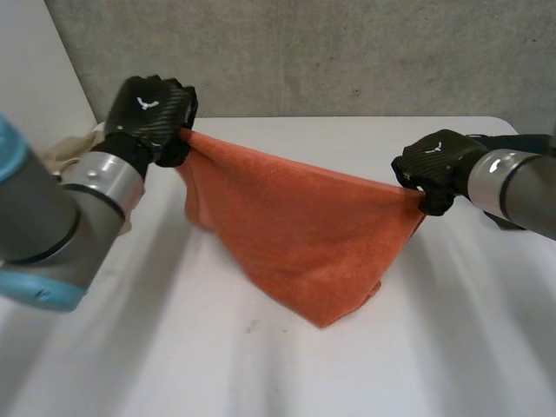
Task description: Fold the laundry.
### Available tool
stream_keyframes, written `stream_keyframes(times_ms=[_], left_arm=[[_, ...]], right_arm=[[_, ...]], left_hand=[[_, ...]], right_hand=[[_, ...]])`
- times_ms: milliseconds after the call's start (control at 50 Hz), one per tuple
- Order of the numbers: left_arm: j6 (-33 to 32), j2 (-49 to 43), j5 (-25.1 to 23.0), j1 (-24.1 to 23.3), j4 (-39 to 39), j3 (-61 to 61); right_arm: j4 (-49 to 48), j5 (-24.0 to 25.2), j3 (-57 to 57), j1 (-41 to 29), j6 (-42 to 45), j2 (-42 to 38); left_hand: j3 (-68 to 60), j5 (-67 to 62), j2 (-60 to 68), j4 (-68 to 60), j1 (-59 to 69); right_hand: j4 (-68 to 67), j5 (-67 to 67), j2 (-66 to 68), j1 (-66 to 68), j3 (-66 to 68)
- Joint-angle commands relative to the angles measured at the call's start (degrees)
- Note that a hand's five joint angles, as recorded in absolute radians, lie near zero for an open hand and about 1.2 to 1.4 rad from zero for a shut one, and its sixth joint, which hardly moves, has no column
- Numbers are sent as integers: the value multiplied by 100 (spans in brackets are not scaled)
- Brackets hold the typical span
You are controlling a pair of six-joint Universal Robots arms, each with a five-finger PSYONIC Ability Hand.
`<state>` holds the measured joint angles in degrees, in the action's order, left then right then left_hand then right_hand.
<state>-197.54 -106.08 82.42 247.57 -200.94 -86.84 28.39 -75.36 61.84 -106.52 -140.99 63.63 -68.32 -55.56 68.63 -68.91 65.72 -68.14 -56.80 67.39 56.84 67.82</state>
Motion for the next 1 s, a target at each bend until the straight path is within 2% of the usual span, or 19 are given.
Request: stream_keyframes(times_ms=[20, 120, 140, 260, 300, 400, 520, 640, 760, 860, 940, 1000], left_arm=[[-900, -1511, 20, 11, -138, 1887], [-1059, -1978, 64, 37, -858, 3320], [-1050, -1996, 125, 11, -1216, 3618], [-1032, -1838, 503, -103, -2247, 3832], [-1024, -1759, 556, -121, -2274, 3692], [-1015, -1092, 583, -121, -2195, 2420], [-1041, -283, 539, -121, -2160, 214], [-1067, -211, 548, -147, -2160, -1263], [-1076, -291, 548, -156, -2134, -1758], [-1041, -291, 574, -165, -1994, -1819], [-1024, -212, 583, -139, -1853, -1819], [-1006, -107, 591, -121, -1748, -1819]], right_arm=[[-904, -514, -1603, -246, -710, -1044], [-1949, -892, -2851, -395, -1237, -1379], [-2308, -1023, -3123, -430, -1360, -1388], [-3443, -1253, -3188, -729, -1431, -1117], [-3480, -1244, -3065, -773, -1405, -1002], [-3156, -1174, -2160, -773, -1335, -484], [-2391, -823, -412, -730, -606, 185], [-2197, -559, 1204, -756, -8, 264], [-2276, -295, 1744, -765, 45, -130], [-2416, -251, 1770, -721, -121, -351], [-2741, -295, 1884, -590, -603, -307], [-2830, -269, 2068, -64, -1339, -54]], left_hand=[[-1168, -1444, 1137, -1109, 1428], [-1168, -1444, 1137, -1109, 1428], [-1168, -1444, 1137, -1109, 1428], [-1168, -1444, 1137, -1109, 1428], [-1168, -1444, 1137, -1109, 1428], [-1168, -1444, 1137, -1109, 1428], [-1168, -1444, 1137, -1109, 1428], [-1168, -1444, 1137, -1109, 1428], [-1168, -1444, 1137, -1109, 1428], [-1168, -1444, 1137, -1109, 1428], [-1168, -1444, 1137, -1109, 1428], [-1168, -1444, 1137, -1109, 1428]], right_hand=[[-1186, -1320, 1261, 2316, 1218], [-1186, -1320, 1261, 2316, 1218], [-1186, -1320, 1261, 2316, 1218], [-1186, -1320, 1261, 2316, 1218], [-1186, -1320, 1261, 2316, 1218], [-1186, -1320, 1261, 2316, 1218], [-1186, -1320, 1261, 2316, 1218], [-1186, -1320, 1261, 2316, 1218], [-1186, -1320, 1261, 2316, 1218], [4431, 4298, -4357, -3302, -4400], [5814, 5680, -5739, -4684, -5782], [5814, 5680, -5739, -4684, -5782]])
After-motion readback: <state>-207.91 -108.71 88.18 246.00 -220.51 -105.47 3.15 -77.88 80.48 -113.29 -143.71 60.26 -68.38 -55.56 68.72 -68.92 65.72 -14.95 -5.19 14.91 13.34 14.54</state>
